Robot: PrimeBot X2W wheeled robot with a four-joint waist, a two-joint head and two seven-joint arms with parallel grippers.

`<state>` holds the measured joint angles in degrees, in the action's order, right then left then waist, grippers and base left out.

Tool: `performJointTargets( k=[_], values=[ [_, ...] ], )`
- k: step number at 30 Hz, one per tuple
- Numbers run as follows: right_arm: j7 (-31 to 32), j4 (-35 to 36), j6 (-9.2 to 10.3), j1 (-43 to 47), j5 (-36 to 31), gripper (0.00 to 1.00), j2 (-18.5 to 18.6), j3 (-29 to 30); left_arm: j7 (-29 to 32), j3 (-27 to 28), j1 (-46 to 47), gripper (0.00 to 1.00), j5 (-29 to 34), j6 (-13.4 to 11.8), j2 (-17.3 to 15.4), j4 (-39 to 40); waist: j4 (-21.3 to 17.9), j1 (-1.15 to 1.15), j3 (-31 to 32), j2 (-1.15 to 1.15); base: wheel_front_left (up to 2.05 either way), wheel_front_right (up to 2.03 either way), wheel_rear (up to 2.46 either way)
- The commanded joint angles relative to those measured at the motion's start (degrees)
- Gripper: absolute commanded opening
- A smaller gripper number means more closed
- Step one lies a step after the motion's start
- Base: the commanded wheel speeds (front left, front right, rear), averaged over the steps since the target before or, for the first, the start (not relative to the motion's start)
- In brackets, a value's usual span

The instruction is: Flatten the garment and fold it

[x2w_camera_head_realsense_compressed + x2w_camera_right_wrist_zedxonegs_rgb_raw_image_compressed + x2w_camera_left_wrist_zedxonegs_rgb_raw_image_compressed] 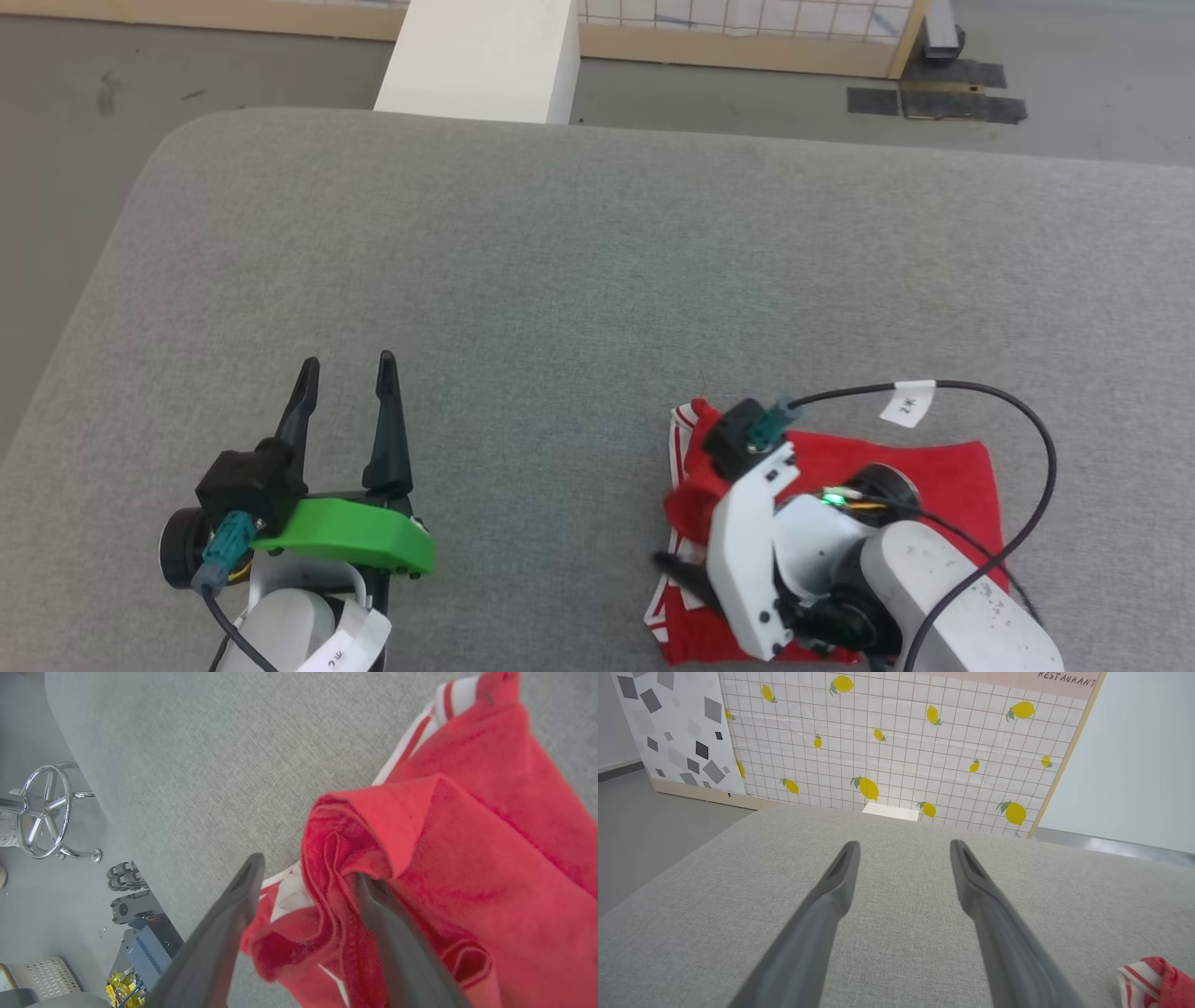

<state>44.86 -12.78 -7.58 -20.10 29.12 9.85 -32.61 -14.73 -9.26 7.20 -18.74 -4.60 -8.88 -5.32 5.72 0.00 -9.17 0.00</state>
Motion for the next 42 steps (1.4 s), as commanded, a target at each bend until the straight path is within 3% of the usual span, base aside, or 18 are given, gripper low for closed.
performJointTargets(
  k=[1,6,10,19,23,29,42],
  values=[
    [0.0,1.6,0.09,-1.1,1.6,1.0,-0.3,-0.9,-0.3,0.2,0.3,1.0,0.3,0.3,0.2,-0.2,-0.8,0.0,0.7,0.0,0.0,0.0,0.0],
    [-0.6,8.5,0.09,-1.5,5.4,1.0,1.4,-1.5,-0.3,0.4,0.1,1.0,0.3,0.4,0.1,-0.2,-2.5,0.0,1.8,0.0,0.0,0.0,0.0],
    [-2.4,14.2,0.09,-0.8,6.7,1.0,3.4,1.6,-0.3,0.5,-0.2,1.0,0.4,0.5,-0.3,-0.1,-3.8,0.0,2.6,0.0,0.0,0.0,0.0],
    [-6.6,21.5,0.09,7.2,3.0,1.0,6.2,19.8,-0.3,0.4,-1.0,1.0,0.1,0.4,-0.4,0.3,-6.1,0.0,3.4,0.0,0.0,0.0,0.0],
    [-4.9,21.0,0.09,12.1,0.3,1.0,6.6,26.4,-0.3,0.1,-0.8,1.0,0.1,0.4,-0.4,0.3,-6.5,0.0,3.0,0.0,0.0,0.0,0.0],
    [-2.8,18.8,0.09,17.2,-4.1,1.0,6.9,30.3,-0.3,-0.3,-0.2,1.0,0.2,0.4,-0.3,0.3,-6.5,0.0,1.9,0.0,0.0,0.0,0.0],
    [-1.1,6.8,0.09,16.2,-8.6,1.0,4.8,25.8,-0.3,-1.3,1.8,1.0,0.7,0.4,0.4,0.3,-4.4,0.0,-1.3,0.0,0.0,0.0,0.0]
  ],
)
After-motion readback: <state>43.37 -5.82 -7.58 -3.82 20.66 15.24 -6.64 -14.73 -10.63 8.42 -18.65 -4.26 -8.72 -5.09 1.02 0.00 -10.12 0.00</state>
